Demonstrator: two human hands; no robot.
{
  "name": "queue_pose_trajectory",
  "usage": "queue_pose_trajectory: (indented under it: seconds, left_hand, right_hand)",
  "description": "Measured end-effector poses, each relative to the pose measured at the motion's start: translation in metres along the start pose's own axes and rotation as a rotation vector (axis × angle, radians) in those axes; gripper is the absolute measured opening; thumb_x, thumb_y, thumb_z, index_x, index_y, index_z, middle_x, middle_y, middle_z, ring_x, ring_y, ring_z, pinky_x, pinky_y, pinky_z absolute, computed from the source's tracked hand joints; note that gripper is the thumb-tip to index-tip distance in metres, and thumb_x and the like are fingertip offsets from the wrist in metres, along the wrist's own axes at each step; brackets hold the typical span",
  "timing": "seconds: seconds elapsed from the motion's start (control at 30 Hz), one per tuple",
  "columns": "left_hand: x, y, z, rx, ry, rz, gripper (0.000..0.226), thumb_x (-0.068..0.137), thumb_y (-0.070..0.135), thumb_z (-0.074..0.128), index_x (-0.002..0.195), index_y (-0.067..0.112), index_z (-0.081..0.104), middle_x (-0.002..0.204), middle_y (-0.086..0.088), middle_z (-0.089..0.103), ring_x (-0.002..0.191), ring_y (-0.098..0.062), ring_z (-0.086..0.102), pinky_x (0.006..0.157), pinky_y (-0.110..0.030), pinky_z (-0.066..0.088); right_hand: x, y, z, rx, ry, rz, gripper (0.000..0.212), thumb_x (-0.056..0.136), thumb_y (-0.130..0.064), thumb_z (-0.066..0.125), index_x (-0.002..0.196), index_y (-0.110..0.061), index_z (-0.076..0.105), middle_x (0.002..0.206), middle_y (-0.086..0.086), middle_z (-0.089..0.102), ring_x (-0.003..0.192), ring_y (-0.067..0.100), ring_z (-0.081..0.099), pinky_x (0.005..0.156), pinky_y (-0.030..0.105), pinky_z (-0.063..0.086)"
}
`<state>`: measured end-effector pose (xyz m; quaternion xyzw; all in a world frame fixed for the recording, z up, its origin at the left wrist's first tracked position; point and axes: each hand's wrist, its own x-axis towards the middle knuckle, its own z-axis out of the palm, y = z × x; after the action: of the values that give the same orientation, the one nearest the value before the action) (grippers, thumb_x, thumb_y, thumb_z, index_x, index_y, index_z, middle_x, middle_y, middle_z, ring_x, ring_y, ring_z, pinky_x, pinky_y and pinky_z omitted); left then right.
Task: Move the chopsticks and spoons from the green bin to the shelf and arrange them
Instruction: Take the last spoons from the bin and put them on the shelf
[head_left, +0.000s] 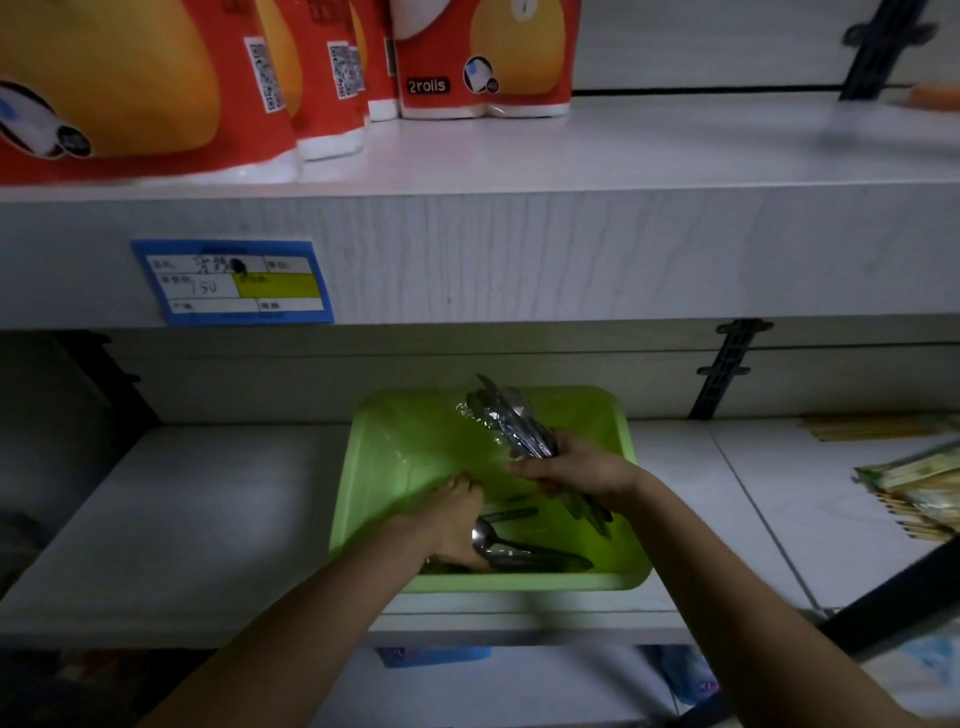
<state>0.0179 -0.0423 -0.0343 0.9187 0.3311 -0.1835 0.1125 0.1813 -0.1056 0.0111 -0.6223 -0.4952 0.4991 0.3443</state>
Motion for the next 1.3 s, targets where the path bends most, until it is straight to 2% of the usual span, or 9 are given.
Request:
queue_pose_trajectory:
  seconds: [0.17,0.4,0.53,0.6,0.77,0.93,1.07,1.17,1.3]
  left_hand:
    - [0.003,0.002,-0.003,0.003,-0.071,0.015,0.071,0.077,0.029,0.071,0.131,0.001,0.034,0.135,-0.019,0.041,0.124,-0.03,0.04,0.104,-0.033,0.034]
    - [0.009,0.0,0.0,0.077,-0.104,0.106,0.03,0.083,0.02,0.062,0.107,0.006,0.053,0.113,-0.015,0.055,0.099,-0.028,0.054,0.078,-0.035,0.044]
    - [0.01,0.002,-0.001,0.134,-0.103,0.115,0.022,0.079,0.018,0.065,0.097,0.006,0.059,0.101,-0.013,0.06,0.083,-0.024,0.054,0.069,-0.034,0.046]
    - [0.009,0.005,-0.003,0.175,-0.089,0.111,0.021,0.079,0.016,0.066,0.096,0.004,0.06,0.099,-0.014,0.062,0.077,-0.023,0.05,0.065,-0.031,0.041]
    - [0.01,0.008,0.003,0.173,-0.084,0.111,0.032,0.078,0.019,0.069,0.104,0.004,0.058,0.105,-0.015,0.06,0.09,-0.027,0.054,0.071,-0.032,0.04]
    - [0.011,0.005,0.001,0.026,-0.102,0.091,0.03,0.075,0.02,0.071,0.099,0.006,0.061,0.093,-0.006,0.055,0.088,-0.024,0.052,0.072,-0.03,0.041]
    - [0.012,-0.009,-0.001,-0.221,-0.082,0.061,0.024,0.073,0.017,0.072,0.095,0.011,0.063,0.079,0.001,0.057,0.071,-0.015,0.054,0.055,-0.022,0.04]
    - [0.01,-0.015,-0.009,-0.356,-0.077,0.067,0.015,0.075,0.014,0.068,0.087,0.017,0.059,0.068,0.007,0.051,0.06,-0.007,0.048,0.052,-0.02,0.037]
    - [0.01,-0.025,-0.02,-0.566,-0.089,0.049,0.017,0.078,0.008,0.065,0.093,0.013,0.058,0.076,0.003,0.056,0.061,-0.006,0.052,0.054,-0.018,0.042]
  right_hand:
    - [0.002,-0.001,-0.004,0.088,0.047,0.007,0.021,0.084,-0.016,0.066,0.093,-0.01,0.048,0.051,-0.005,0.041,0.038,0.003,0.037,0.042,0.017,0.034]
    - [0.004,-0.002,-0.006,0.109,0.056,-0.009,0.014,0.085,-0.013,0.064,0.085,-0.013,0.05,0.058,-0.001,0.042,0.041,0.004,0.037,0.045,0.017,0.035]
    - [0.004,-0.002,-0.005,0.095,0.046,-0.023,0.014,0.085,-0.012,0.064,0.085,-0.011,0.05,0.057,0.0,0.041,0.038,0.003,0.037,0.043,0.016,0.034]
    - [0.004,-0.002,-0.006,0.092,0.038,-0.024,0.014,0.085,-0.012,0.064,0.084,-0.012,0.05,0.056,0.0,0.04,0.037,0.002,0.037,0.043,0.016,0.034]
    - [0.004,-0.003,-0.005,0.063,0.03,-0.021,0.018,0.084,-0.014,0.065,0.09,-0.009,0.049,0.057,0.0,0.04,0.039,0.003,0.037,0.045,0.018,0.033]
    - [0.001,-0.004,-0.005,0.054,0.018,-0.022,0.019,0.085,-0.014,0.065,0.093,-0.007,0.049,0.056,0.0,0.039,0.038,0.002,0.038,0.044,0.016,0.034]
    - [-0.001,-0.004,-0.005,0.049,0.014,-0.025,0.018,0.085,-0.015,0.065,0.093,-0.008,0.05,0.054,-0.002,0.039,0.037,0.002,0.038,0.041,0.015,0.034]
    - [0.0,-0.004,-0.004,0.061,0.018,-0.029,0.018,0.085,-0.013,0.065,0.092,-0.008,0.05,0.054,-0.002,0.039,0.037,0.001,0.038,0.04,0.013,0.034]
    - [0.004,-0.002,-0.004,0.017,0.031,-0.034,0.016,0.084,-0.015,0.066,0.08,-0.013,0.051,0.052,-0.004,0.043,0.039,0.002,0.039,0.042,0.016,0.034]
